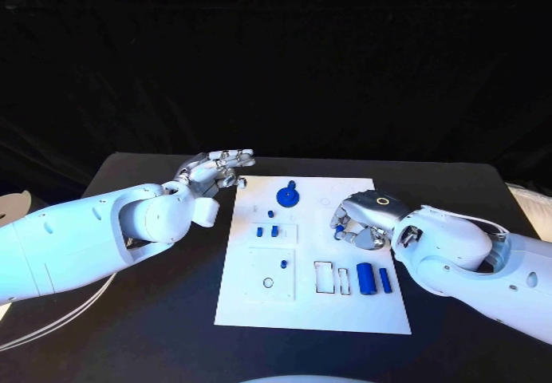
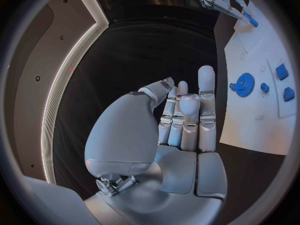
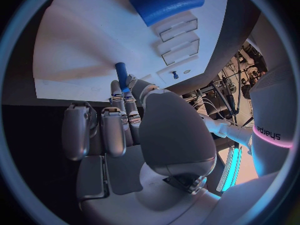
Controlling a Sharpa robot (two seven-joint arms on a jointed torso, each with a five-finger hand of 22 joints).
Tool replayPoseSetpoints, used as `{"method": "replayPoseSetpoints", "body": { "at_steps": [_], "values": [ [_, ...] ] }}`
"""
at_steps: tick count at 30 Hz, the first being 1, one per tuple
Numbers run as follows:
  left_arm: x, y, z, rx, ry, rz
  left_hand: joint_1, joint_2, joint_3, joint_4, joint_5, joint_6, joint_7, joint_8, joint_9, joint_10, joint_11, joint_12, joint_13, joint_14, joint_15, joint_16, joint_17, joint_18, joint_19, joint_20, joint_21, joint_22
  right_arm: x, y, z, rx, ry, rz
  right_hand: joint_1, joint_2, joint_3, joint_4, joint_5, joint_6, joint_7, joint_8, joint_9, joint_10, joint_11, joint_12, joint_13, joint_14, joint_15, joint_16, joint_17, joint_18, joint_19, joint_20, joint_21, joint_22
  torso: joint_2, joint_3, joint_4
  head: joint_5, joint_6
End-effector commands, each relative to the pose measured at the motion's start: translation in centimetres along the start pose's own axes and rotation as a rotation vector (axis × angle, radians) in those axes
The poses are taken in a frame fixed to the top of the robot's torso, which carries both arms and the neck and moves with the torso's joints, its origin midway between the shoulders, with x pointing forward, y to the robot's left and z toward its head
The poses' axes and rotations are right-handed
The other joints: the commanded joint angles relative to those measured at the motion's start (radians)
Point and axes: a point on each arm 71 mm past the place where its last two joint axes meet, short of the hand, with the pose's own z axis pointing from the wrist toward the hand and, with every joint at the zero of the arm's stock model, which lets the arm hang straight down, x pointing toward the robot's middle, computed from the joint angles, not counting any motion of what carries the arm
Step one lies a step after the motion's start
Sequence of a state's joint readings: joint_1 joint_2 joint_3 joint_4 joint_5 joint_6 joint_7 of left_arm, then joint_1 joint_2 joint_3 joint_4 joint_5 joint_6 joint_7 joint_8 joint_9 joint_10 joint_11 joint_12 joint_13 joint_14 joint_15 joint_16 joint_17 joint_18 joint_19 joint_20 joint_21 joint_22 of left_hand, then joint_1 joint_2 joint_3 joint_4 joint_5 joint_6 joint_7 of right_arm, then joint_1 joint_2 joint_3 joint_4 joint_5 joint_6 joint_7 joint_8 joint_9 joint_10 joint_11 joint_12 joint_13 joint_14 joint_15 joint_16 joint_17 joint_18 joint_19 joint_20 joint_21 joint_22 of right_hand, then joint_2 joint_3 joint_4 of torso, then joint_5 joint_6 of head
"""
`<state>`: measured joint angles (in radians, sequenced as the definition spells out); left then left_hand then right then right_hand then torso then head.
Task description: Assemble the parts on the task board
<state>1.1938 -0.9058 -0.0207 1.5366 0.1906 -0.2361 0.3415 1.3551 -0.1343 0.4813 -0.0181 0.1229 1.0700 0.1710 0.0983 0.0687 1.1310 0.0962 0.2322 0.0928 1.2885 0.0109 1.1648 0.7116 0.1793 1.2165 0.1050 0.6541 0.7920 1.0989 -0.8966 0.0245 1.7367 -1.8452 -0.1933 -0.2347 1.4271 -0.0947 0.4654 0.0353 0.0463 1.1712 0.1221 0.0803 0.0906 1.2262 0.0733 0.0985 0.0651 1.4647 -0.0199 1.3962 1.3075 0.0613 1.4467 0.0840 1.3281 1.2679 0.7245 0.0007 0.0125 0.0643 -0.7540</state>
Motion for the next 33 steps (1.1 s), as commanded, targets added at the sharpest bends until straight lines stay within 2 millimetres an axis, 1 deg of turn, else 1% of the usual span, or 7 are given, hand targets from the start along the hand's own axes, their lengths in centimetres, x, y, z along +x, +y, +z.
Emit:
{"method": "replayPoseSetpoints", "body": {
  "at_steps": [1,4,11,14,19,25,33],
  "values": [
    [0.2,0.0,0.1,0.004,0.014,0.002,-0.002,0.01,-0.002,-0.002,-0.003,-0.007,0.002,0.005,0.0,-0.007,0.001,0.004,0.001,-0.008,0.001,-0.005,-0.001,0.003,0.001,0.005,-0.003,-0.001,-0.6,-0.1,-0.1,-0.002,-0.034,0.003,0.014,0.006,0.01,-0.008,0.002,0.008,0.0,0.006,0.002,0.026,-0.018,0.003,0.003,0.062,-0.006,0.002,0.015,0.01,0.0,-0.006,0.006,0.003,-0.001,-0.0006,0.0007,-0.003,0.002],
    [0.3,0.0,0.1,0.004,0.015,0.002,-0.002,0.01,-0.002,-0.002,-0.003,-0.007,0.002,0.005,0.0,-0.007,0.001,0.004,0.001,-0.008,0.001,-0.005,-0.001,0.003,0.001,0.005,-0.003,-0.001,-0.8,-0.2,-0.3,0.002,-0.043,0.006,0.014,0.006,0.01,-0.009,0.002,0.009,0.0,0.006,0.002,0.027,-0.018,0.003,0.003,0.062,-0.006,0.002,0.015,0.01,0.001,-0.006,0.007,0.004,-0.001,-0.0014,0.0005,-0.002,0.001],
    [0.3,0.0,0.1,0.003,0.015,0.001,-0.002,0.011,-0.002,-0.002,-0.003,-0.008,0.002,0.005,0.0,-0.008,0.001,0.006,0.001,-0.008,0.001,-0.005,-0.002,0.003,0.001,0.006,-0.003,-0.002,-1.5,0.5,-0.8,-0.018,-0.071,0.022,0.014,0.006,0.011,-0.01,0.002,0.01,0.0,0.006,0.003,0.028,-0.018,0.002,0.003,0.062,-0.006,0.003,0.016,0.01,0.001,-0.007,0.008,0.005,0.0,0.0005,0.0004,0.003,0.0],
    [0.4,0.1,0.1,0.003,0.016,0.001,-0.002,0.011,-0.002,-0.002,-0.003,-0.008,0.002,0.005,0.0,-0.008,0.001,0.006,0.001,-0.008,0.001,-0.005,-0.002,0.003,0.001,0.006,-0.004,-0.002,-1.8,1.2,-0.9,-0.043,-0.092,0.034,0.014,0.006,0.011,-0.01,0.002,0.012,0.0,0.006,0.003,0.029,-0.018,0.002,0.003,0.062,-0.006,0.003,0.017,0.009,0.002,-0.007,0.009,0.006,-0.001,-0.0016,0.0006,0.004,0.001],
    [0.3,0.1,0.1,0.003,0.015,0.002,-0.002,0.011,-0.002,-0.002,-0.003,-0.008,0.002,0.005,0.0,-0.008,0.001,0.006,0.001,-0.008,0.001,-0.005,-0.002,0.003,0.001,0.006,-0.004,-0.002,-2.3,3.6,-1.0,-0.109,-0.117,0.065,0.014,0.006,0.012,-0.011,0.002,0.013,0.0,0.006,0.003,0.03,-0.018,0.002,0.003,0.062,-0.006,0.005,0.018,0.009,0.002,-0.007,0.01,0.007,0.002,0.0,0.0015,0.011,0.0],
    [0.5,0.1,0.1,0.002,0.02,0.0,-0.001,0.012,-0.002,-0.003,-0.003,-0.008,0.002,0.005,0.0,-0.009,0.001,0.007,0.001,-0.009,0.001,-0.005,-0.003,0.003,0.001,0.005,-0.004,-0.002,-2.3,7.1,-0.7,-0.201,-0.122,0.104,0.016,0.006,0.014,-0.014,0.002,0.014,0.001,0.006,0.004,0.032,-0.018,0.0,0.003,0.063,-0.006,0.005,0.018,0.009,0.002,-0.008,0.01,0.007,0.001,-0.0021,0.0008,0.023,-0.004],
    [0.7,0.1,0.1,0.002,0.025,-0.002,-0.001,0.012,-0.002,-0.003,-0.003,-0.008,0.002,0.005,0.0,-0.009,0.001,0.007,0.001,-0.009,0.001,-0.005,-0.003,0.003,0.001,0.005,-0.004,-0.002,-0.2,10.3,0.1,-0.28,-0.089,0.16,0.018,0.006,0.016,-0.016,0.003,0.014,0.002,0.005,0.004,0.032,-0.018,-0.002,0.002,0.063,-0.006,0.005,0.019,0.01,0.002,-0.009,0.01,0.007,0.001,-0.0009,0.0001,0.038,-0.011]
  ]
}}
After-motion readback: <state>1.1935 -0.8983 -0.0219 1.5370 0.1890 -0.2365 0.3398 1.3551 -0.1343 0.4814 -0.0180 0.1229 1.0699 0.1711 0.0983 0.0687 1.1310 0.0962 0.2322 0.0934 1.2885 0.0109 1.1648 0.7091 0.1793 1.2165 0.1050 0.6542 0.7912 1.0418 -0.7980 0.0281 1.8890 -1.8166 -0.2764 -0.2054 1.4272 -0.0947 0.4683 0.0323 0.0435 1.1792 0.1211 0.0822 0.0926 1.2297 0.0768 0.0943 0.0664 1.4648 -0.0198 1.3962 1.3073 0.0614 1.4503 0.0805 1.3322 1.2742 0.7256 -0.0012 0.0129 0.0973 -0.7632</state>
